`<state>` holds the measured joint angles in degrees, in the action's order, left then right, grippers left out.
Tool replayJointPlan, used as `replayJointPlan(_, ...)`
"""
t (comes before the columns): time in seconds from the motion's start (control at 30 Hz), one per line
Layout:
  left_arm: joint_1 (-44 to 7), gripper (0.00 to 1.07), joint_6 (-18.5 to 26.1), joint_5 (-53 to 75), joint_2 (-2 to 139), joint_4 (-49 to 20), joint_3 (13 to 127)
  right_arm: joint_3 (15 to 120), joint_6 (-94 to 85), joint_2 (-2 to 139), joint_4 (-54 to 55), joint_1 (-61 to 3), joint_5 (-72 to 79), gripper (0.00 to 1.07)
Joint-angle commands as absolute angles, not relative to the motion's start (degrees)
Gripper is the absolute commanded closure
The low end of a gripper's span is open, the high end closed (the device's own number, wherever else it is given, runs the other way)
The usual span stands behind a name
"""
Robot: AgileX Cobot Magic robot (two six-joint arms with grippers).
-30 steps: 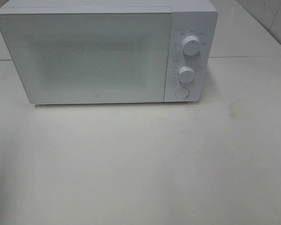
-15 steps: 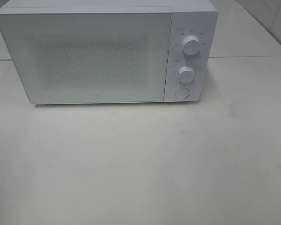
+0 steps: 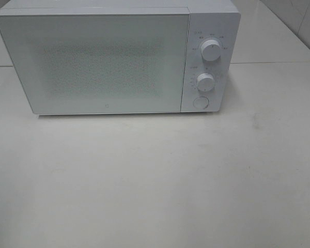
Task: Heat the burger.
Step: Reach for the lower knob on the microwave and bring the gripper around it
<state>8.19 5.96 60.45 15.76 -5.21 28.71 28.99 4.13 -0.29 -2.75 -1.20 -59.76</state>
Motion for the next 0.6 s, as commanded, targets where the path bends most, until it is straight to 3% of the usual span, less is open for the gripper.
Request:
replayJointPlan(0.03,8.1,0.09,5.9,59.5,13.7,-5.1,28.6,29.0,3.3,-1.8,-2.5,-0.7,-59.4,0.34)
replayJointPlan(0.43,8.1,0.09,5.9,59.5,-1.6,-5.0,28.6,29.0,3.3,-1.8,-2.5,-0.7,-59.4,0.34)
replayJointPlan(0.6,8.1,0.09,6.0,59.5,-1.3,-4.9,28.6,29.0,3.3,-1.7,-2.5,-0.7,-59.4,0.34)
